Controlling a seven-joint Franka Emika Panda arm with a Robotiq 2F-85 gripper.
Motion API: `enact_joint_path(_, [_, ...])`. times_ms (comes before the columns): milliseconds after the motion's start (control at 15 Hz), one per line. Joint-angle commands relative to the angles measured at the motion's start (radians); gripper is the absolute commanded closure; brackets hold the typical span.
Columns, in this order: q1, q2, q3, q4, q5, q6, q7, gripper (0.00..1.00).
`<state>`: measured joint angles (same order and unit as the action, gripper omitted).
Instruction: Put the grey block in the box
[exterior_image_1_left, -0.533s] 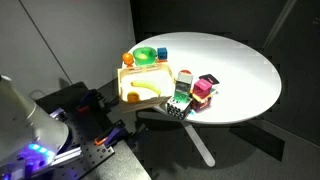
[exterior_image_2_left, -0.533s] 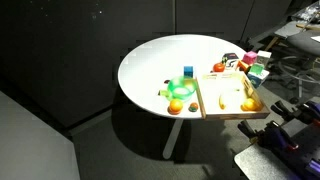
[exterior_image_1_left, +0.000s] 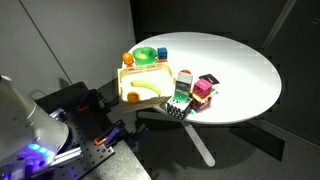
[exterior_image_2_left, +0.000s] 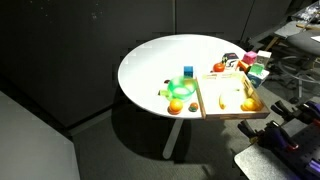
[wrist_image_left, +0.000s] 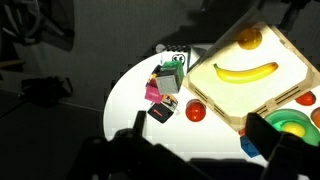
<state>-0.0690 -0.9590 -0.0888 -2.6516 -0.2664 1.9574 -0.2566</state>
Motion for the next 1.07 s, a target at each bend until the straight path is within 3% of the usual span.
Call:
enact_joint_path(0, [0.010,0.039,-0.009,0.007,-0.004,0.013,0.023,0.00])
enact_joint_path(400, [0.024,0.139,-0.026,0.021,0.019,0.047,0.012,0.00])
enact_joint_path(1000, [0.089,0.368,-0.109,0.089,0.127,0.161,-0.111,0.00])
